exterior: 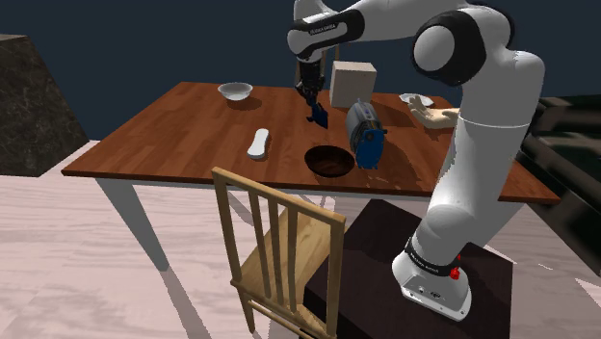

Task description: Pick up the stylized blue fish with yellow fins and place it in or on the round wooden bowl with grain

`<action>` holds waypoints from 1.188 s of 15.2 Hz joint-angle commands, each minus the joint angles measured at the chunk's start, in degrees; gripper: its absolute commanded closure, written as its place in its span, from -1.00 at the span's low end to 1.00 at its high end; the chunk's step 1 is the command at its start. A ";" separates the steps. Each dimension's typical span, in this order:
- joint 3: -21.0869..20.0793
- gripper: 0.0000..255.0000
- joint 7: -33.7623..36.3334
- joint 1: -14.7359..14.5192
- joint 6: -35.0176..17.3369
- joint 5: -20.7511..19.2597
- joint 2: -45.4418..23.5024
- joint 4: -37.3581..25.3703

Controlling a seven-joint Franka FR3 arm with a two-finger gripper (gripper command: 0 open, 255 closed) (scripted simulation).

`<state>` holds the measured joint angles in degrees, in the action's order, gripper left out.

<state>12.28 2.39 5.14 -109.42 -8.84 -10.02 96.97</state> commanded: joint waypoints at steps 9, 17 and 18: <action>-3.39 1.00 8.72 -3.50 -1.22 -4.69 22.53 24.93; -5.00 1.00 11.87 -4.12 -3.12 -5.37 28.65 33.52; -4.96 1.00 12.00 -4.10 -3.90 -5.44 28.48 34.13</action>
<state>7.26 14.28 1.00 -112.52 -14.18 18.49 130.37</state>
